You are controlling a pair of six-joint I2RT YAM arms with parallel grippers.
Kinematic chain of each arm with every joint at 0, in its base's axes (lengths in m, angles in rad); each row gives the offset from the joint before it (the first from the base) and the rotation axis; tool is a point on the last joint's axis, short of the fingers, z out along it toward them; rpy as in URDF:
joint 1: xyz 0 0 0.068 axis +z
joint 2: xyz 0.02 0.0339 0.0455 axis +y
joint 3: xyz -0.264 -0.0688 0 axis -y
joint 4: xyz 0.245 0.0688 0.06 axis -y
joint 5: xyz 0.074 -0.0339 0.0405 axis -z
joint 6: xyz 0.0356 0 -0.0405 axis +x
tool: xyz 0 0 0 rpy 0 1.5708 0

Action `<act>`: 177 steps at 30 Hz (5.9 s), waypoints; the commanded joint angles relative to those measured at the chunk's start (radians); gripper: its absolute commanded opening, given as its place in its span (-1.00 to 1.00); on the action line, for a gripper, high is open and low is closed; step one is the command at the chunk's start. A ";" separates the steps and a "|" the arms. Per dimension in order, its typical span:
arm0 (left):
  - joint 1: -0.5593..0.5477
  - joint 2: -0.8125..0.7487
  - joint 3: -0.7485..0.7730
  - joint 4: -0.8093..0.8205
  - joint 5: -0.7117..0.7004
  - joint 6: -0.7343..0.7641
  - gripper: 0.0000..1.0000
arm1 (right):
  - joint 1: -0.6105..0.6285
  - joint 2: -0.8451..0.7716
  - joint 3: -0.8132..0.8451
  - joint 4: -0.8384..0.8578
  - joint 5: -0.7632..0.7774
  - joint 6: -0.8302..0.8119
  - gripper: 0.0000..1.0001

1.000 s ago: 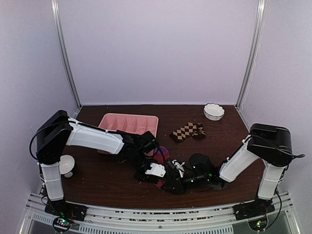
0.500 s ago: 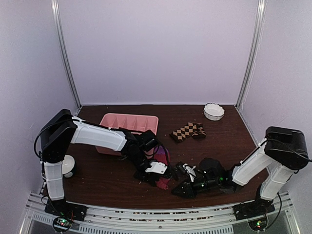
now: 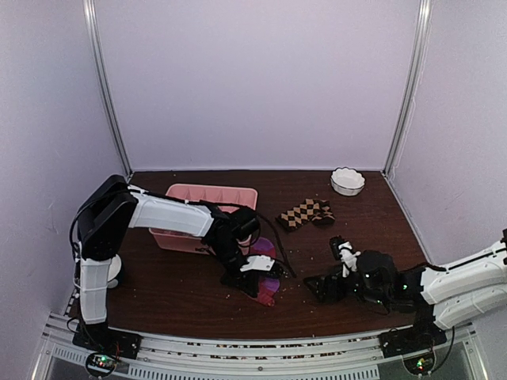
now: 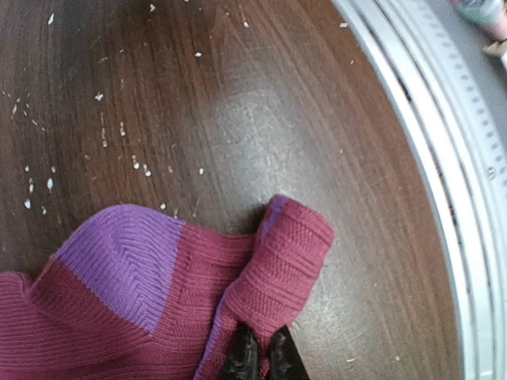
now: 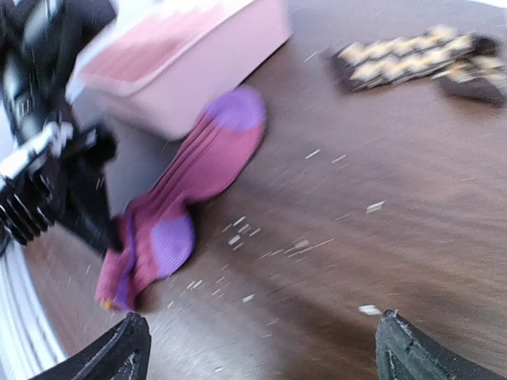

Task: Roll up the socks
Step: Roll the sock at the center of the board.

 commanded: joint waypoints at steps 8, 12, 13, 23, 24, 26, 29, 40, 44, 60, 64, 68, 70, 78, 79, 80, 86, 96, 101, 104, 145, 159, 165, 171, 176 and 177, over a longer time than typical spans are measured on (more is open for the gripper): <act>0.040 0.225 0.109 -0.375 0.153 0.015 -1.00 | 0.121 -0.105 -0.097 0.114 0.154 -0.433 0.88; 0.041 0.243 0.122 -0.383 0.145 0.001 -1.00 | 0.209 0.008 -0.034 0.173 0.076 -0.608 0.82; 0.041 0.247 0.125 -0.383 0.139 -0.002 -1.00 | 0.234 0.055 0.003 0.147 0.064 -0.651 0.79; 0.041 0.284 0.179 -0.392 0.068 -0.021 -1.00 | 0.345 0.425 0.304 0.063 -0.007 -0.921 0.28; 0.041 0.285 0.181 -0.391 0.062 -0.022 -1.00 | 0.346 0.446 0.322 0.060 -0.009 -0.936 0.23; 0.041 0.284 0.182 -0.391 0.052 -0.021 -1.00 | 0.346 0.480 0.351 0.042 -0.015 -0.964 0.13; 0.041 0.289 0.182 -0.390 0.046 -0.017 -1.00 | 0.345 0.525 0.381 0.029 -0.015 -0.996 0.02; 0.041 0.297 0.199 -0.405 0.063 0.005 -1.00 | 0.336 0.639 0.449 -0.004 0.100 -1.047 -0.48; 0.041 0.270 0.183 -0.415 0.090 0.059 -0.98 | 0.325 0.656 0.447 -0.007 0.132 -1.009 -0.68; 0.042 0.126 0.118 -0.325 0.047 0.063 -0.58 | 0.249 0.644 0.449 -0.136 -0.062 -0.786 -1.00; 0.042 0.033 0.080 -0.269 0.012 0.050 -0.48 | 0.236 0.643 0.447 -0.163 -0.150 -0.729 -1.00; 0.052 -0.033 0.064 -0.225 -0.022 0.024 -0.31 | 0.221 0.641 0.445 -0.182 -0.228 -0.644 -1.00; 0.057 -0.069 0.050 -0.200 -0.042 0.015 -0.04 | 0.216 0.648 0.460 -0.222 -0.258 -0.596 -1.00; 0.071 -0.318 -0.106 -0.003 -0.190 -0.054 0.96 | 0.205 0.638 0.427 -0.226 -0.355 -0.356 -1.00; 0.072 -0.345 -0.112 0.008 -0.233 -0.073 0.96 | 0.200 0.634 0.417 -0.212 -0.367 -0.329 -1.00; 0.072 -0.364 -0.105 0.000 -0.285 -0.093 0.95 | 0.191 0.633 0.409 -0.200 -0.379 -0.299 -1.00; 0.201 -0.444 -0.157 0.054 -0.478 -0.284 0.96 | 0.153 0.664 0.403 -0.141 -0.472 -0.160 -1.00; 0.161 -0.557 -0.311 0.011 -0.136 0.030 0.92 | 0.061 0.716 0.351 0.036 -0.606 0.046 -1.00; -0.010 -0.498 -0.345 0.037 -0.169 0.112 0.67 | 0.016 0.754 0.335 0.106 -0.675 0.120 -1.00; -0.075 -0.434 -0.329 0.094 -0.223 0.108 0.64 | -0.003 0.771 0.315 0.161 -0.700 0.154 -1.00; -0.171 -0.160 -0.230 0.273 -0.485 0.062 -0.52 | -0.119 0.923 0.180 0.500 -0.794 0.430 -1.00; -0.048 -0.044 -0.064 0.024 -0.234 -0.029 -1.00 | -0.107 0.660 0.052 0.440 -0.538 0.268 -0.23; -0.022 0.006 -0.026 -0.036 -0.160 -0.033 -1.00 | -0.035 0.387 0.028 0.163 -0.253 0.100 0.13; -0.034 0.019 -0.005 -0.071 -0.106 -0.001 -1.00 | 0.031 0.060 0.006 -0.043 0.114 0.021 1.00; -0.046 0.032 0.031 -0.118 -0.024 0.026 -1.00 | -0.033 -0.129 -0.064 -0.104 0.270 0.185 0.99; -0.046 0.037 0.039 -0.133 -0.004 0.035 -1.00 | -0.041 -0.156 -0.085 -0.062 0.249 0.146 1.00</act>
